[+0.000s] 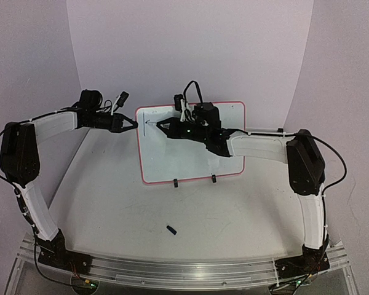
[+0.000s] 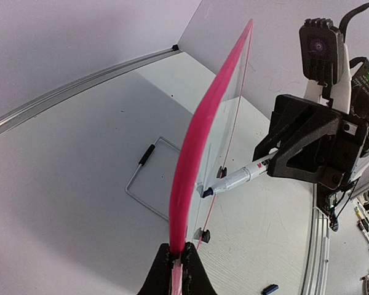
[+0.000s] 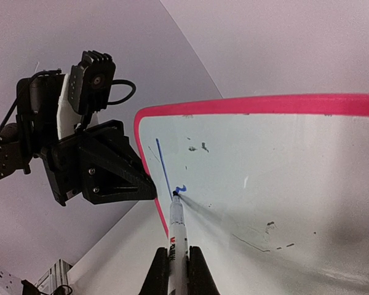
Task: Write a sentence on the whiteboard
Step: Write a sentence on the whiteboard stand.
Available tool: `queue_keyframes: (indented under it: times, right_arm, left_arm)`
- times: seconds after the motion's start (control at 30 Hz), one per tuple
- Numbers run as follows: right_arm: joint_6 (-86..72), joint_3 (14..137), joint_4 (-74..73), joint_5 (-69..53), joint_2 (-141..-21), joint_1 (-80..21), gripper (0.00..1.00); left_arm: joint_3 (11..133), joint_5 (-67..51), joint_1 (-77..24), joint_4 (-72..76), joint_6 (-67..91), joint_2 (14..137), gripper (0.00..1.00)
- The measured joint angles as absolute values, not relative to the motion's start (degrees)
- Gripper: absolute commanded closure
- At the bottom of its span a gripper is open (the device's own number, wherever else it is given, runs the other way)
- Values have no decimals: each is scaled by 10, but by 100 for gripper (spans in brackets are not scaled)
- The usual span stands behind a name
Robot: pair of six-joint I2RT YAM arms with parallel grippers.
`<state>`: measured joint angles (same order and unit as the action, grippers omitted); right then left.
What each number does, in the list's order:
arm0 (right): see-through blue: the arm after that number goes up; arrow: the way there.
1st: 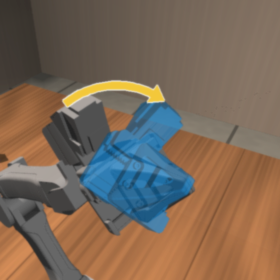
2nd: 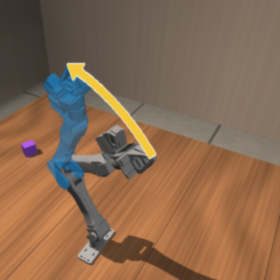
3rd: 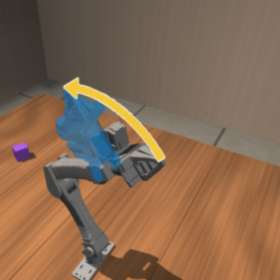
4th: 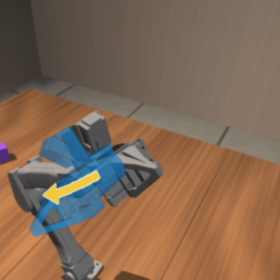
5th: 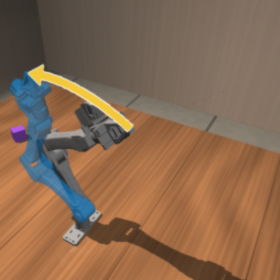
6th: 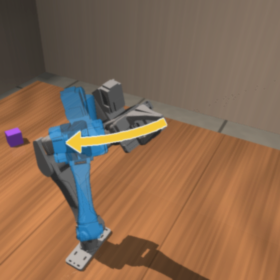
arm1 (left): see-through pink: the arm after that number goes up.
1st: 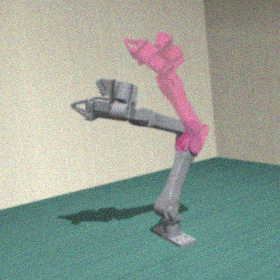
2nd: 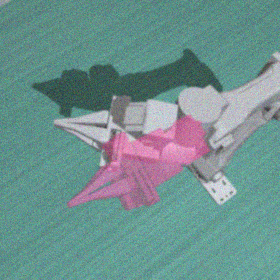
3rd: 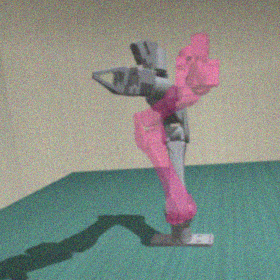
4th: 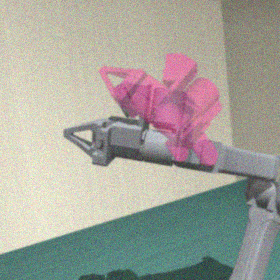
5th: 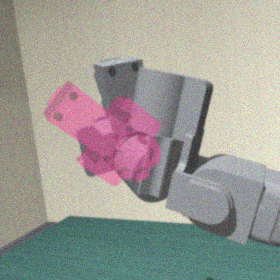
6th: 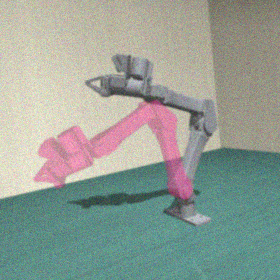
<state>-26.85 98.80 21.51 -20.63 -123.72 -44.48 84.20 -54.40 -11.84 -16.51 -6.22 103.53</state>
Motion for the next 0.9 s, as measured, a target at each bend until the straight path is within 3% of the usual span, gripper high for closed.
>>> queue_keyframes:
  times: [0.57, 0.9]
  right_arm:
    - [-269, 994, 207, -204, -1241, -448, 100]
    - [-269, 919, 239, -181, -1216, -454, 100]
  left_arm:
    - [842, -543, -119, -165, -62, 1035, 100]
    - [842, -540, -119, -165, -62, 1035, 100]
